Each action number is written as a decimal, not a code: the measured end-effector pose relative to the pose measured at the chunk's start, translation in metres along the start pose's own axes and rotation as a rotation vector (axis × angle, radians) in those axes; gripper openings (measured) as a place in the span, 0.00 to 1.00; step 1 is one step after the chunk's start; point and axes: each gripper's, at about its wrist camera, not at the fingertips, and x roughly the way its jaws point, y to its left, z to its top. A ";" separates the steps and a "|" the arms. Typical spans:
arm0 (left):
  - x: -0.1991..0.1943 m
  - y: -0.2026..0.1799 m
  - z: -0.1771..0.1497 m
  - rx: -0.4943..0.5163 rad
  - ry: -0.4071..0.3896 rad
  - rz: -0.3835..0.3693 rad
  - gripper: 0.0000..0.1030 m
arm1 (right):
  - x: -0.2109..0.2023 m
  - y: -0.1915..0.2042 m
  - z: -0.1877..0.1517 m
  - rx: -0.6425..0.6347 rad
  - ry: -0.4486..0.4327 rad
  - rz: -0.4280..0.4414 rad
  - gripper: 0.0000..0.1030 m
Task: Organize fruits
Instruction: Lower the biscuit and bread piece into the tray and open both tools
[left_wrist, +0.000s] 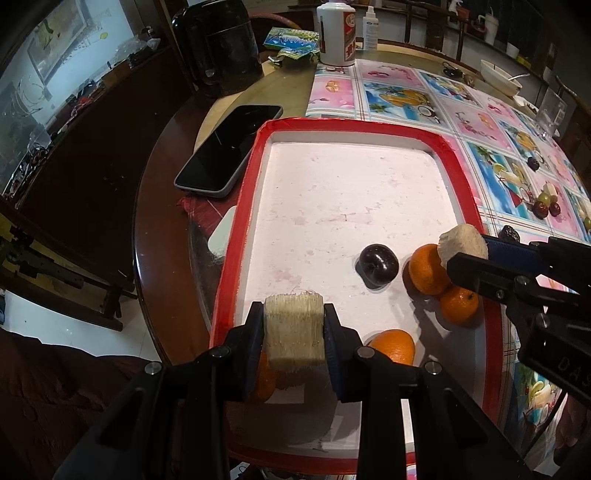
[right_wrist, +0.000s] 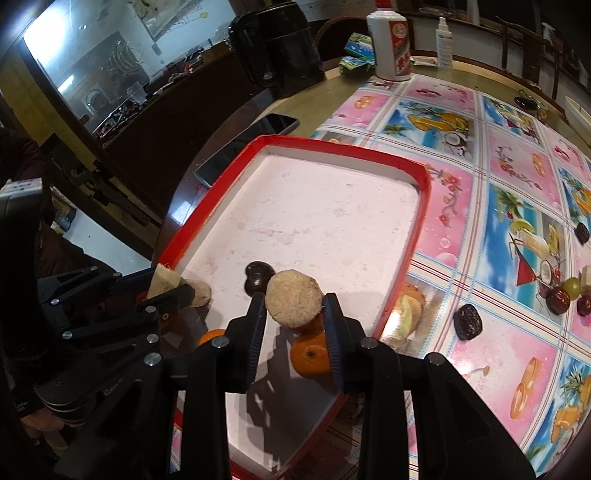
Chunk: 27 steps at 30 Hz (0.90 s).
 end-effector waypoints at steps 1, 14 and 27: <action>0.000 -0.001 0.000 0.001 0.000 -0.002 0.29 | 0.000 -0.001 0.000 0.004 0.000 -0.002 0.32; 0.009 -0.006 0.002 0.011 0.044 -0.019 0.31 | 0.004 -0.012 -0.001 0.040 0.015 -0.011 0.33; 0.004 -0.027 0.006 0.046 0.032 -0.062 0.58 | -0.013 -0.035 -0.011 0.127 -0.009 -0.013 0.48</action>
